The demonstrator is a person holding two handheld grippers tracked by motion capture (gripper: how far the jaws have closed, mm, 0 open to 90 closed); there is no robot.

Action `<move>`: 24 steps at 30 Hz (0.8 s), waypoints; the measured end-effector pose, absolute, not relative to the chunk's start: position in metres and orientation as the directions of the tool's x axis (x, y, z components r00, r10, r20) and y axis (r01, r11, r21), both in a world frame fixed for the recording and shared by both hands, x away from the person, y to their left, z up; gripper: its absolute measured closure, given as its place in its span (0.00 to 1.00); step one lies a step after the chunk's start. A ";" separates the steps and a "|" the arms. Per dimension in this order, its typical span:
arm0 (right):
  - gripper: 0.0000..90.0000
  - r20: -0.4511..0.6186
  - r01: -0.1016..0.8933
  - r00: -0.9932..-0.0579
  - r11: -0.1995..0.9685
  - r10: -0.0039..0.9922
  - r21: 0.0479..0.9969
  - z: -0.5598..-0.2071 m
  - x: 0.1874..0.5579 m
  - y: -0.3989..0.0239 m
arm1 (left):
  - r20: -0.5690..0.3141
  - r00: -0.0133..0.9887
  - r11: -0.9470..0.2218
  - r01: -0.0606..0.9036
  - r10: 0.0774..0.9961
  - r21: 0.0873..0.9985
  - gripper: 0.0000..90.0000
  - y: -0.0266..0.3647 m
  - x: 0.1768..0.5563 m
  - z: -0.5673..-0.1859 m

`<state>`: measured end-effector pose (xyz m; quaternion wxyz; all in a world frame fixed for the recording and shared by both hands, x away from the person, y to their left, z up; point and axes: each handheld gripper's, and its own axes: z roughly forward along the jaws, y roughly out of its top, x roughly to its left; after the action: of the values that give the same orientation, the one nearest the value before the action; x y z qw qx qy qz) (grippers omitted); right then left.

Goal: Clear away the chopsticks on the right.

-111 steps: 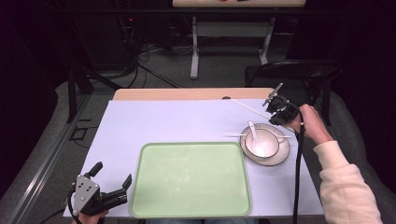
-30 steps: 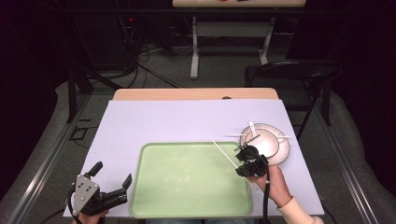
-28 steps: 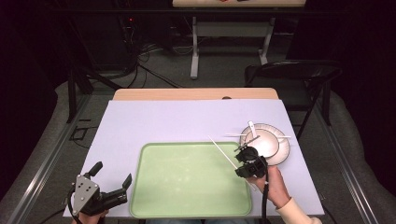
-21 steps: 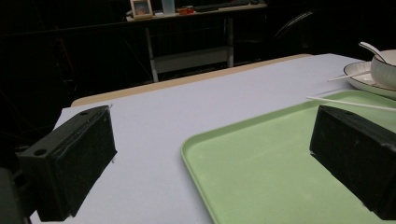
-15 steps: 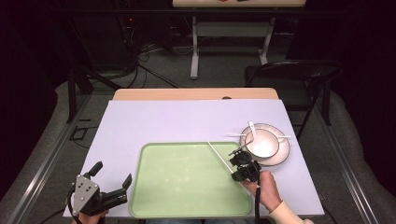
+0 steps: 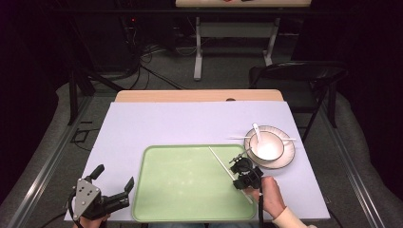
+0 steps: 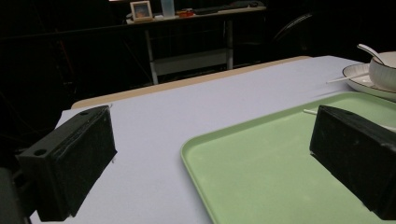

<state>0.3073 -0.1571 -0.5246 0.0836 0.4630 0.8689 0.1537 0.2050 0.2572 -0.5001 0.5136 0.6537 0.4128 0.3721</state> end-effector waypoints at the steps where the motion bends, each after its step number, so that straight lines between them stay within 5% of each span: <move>1: 0.69 -0.016 0.768 -0.571 0.540 0.821 0.344 -0.523 0.307 -0.157 | 0.063 0.382 -0.132 0.157 0.922 0.979 0.00 0.257 0.205 -0.500; 13: 0.16 -0.105 0.592 -0.685 0.634 0.721 0.497 -0.482 0.307 -0.187 | 0.066 0.382 -0.137 0.163 0.922 0.977 0.00 0.257 0.206 -0.500; 24: 0.00 -0.204 0.485 -0.707 0.674 0.677 0.558 -0.445 0.322 -0.228 | 0.065 0.382 -0.137 0.163 0.922 0.977 0.00 0.257 0.206 -0.500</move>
<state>0.3218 -0.2278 -0.4447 0.2014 0.3256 0.8923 0.2392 0.2058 0.2567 -0.5004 0.5107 0.6559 0.4133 0.3716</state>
